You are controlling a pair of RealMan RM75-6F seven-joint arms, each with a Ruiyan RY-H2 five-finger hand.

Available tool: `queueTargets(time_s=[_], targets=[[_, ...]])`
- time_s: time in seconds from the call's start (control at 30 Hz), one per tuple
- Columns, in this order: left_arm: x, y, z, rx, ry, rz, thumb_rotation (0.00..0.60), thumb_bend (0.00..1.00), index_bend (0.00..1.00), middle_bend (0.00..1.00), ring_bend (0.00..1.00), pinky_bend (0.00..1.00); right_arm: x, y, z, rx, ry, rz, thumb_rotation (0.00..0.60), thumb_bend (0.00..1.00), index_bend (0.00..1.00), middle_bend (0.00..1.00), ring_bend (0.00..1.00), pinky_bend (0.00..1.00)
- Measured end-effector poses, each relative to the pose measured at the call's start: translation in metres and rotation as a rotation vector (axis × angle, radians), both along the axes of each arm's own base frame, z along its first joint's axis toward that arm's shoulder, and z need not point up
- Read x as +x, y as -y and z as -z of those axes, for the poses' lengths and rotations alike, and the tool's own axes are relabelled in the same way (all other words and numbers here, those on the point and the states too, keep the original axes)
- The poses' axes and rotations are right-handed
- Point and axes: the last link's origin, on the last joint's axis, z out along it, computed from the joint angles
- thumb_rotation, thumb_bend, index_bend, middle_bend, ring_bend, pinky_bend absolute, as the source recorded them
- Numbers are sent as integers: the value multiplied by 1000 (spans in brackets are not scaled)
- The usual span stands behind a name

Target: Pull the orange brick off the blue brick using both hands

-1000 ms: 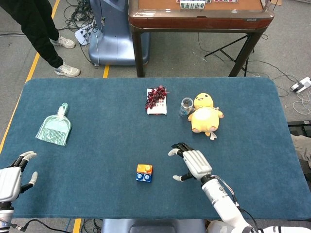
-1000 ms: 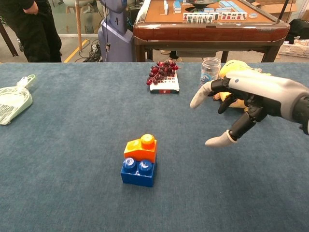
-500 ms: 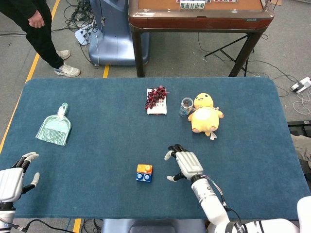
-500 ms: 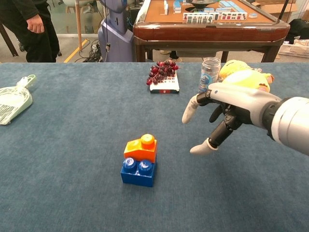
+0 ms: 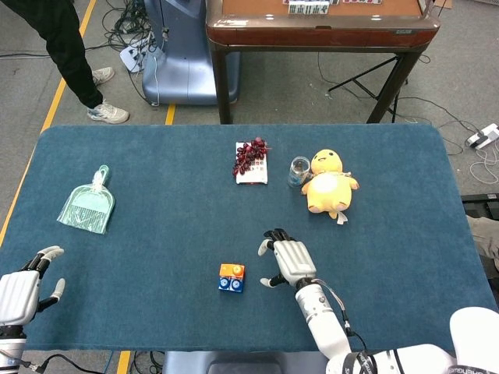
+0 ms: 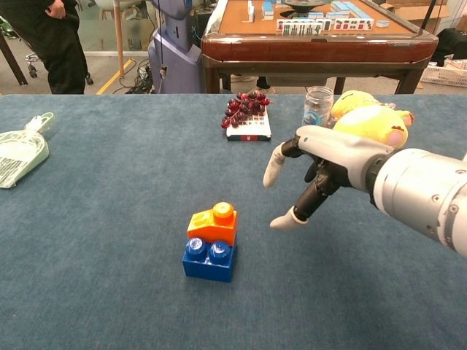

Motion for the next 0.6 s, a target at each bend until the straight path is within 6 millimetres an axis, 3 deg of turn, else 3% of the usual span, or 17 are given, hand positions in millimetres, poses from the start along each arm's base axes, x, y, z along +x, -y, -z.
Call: queueTargets(time_s=[0.47, 0.6], targets=[[2, -1, 2, -5, -1, 6, 600, 413, 295, 229, 380, 636, 7, 1, 8, 0, 16, -28, 600, 88, 432, 162, 60, 208], [1, 0, 2, -7, 1, 3, 600, 413, 295, 229, 380, 636, 9, 2, 11, -8, 11, -46, 600, 3, 296, 136, 50, 201]])
